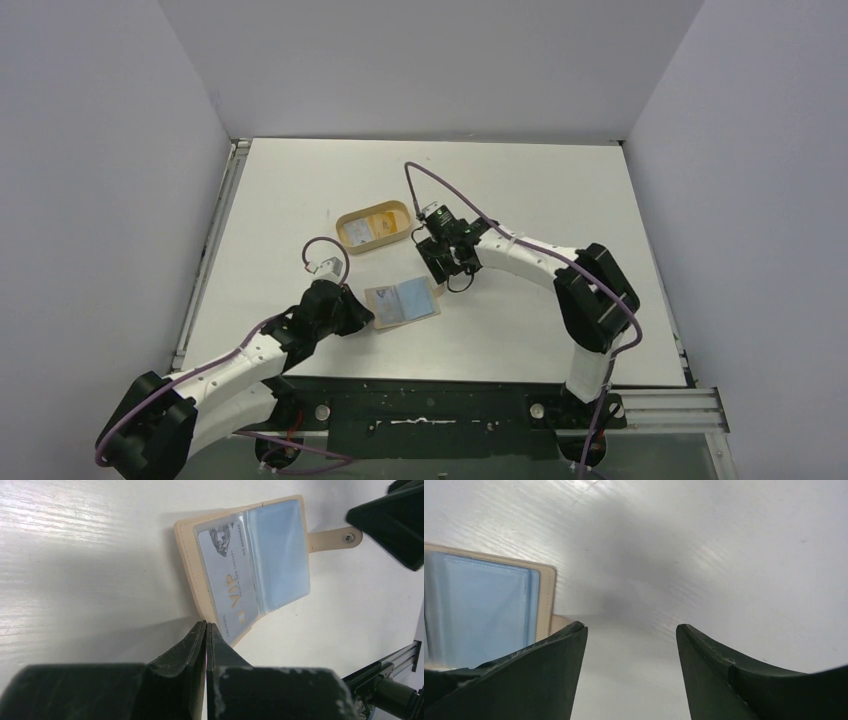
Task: Take the credit cards out of the card holder
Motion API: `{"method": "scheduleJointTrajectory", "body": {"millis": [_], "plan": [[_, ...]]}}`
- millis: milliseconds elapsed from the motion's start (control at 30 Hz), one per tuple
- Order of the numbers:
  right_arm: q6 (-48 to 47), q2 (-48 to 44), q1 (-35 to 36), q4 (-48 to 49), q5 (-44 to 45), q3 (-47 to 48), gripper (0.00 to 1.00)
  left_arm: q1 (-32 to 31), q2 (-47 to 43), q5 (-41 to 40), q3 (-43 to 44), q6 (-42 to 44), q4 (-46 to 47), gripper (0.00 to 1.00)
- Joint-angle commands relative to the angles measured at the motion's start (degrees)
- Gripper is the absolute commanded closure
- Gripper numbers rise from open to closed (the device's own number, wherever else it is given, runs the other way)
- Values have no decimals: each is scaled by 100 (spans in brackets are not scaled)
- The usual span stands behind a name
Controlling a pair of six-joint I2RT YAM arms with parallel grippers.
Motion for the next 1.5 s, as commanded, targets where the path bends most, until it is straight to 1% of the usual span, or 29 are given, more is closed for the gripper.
{"method": "scheduleJointTrajectory", "body": {"millis": [0, 33, 100, 200, 300, 400, 500, 567, 633, 700, 900, 1167, 1333, 1467], "plan": [[-376, -794, -69, -434, 698, 516, 32, 46, 47, 35, 91, 9, 221, 100], [-386, -901, -70, -471, 661, 629, 32, 46, 72, 36, 100, 19, 205, 100], [-373, -1142, -112, -418, 192, 767, 31, 46, 110, 23, 103, 41, 205, 100], [-45, -1440, -269, -2, -1221, 801, 29, 46, 132, 8, 70, 60, 251, 100], [291, -1250, -408, 350, -2296, 851, 24, 46, 209, -30, 24, 73, 319, 100], [642, -926, -456, 760, -3251, 740, 24, 46, 435, -81, 14, 77, 389, 100], [1319, -675, -458, 1682, -4192, 317, 23, 46, 685, -161, 29, 58, 440, 100], [1866, -552, -445, 2292, -4541, -19, 23, 46, 817, -212, 46, 22, 420, 100], [2143, -472, -413, 2721, -4661, -272, 23, 46, 908, -247, 48, -31, 407, 100], [2201, -399, -337, 2821, -4646, -367, 23, 46, 976, -264, 48, -56, 393, 100], [1973, -165, -28, 2362, -4197, -349, 23, 46, 1089, -302, 25, -107, 345, 100], [2086, -101, 244, 2281, -3714, -779, 24, 46, 1043, -356, -93, -207, 358, 100], [2338, -200, 278, 2364, -3151, -1100, 24, 46, 976, -394, -110, -200, 316, 100], [2365, -160, 353, 2328, -2963, -1095, 23, 46, 1030, -387, -101, -191, 334, 100]]}}
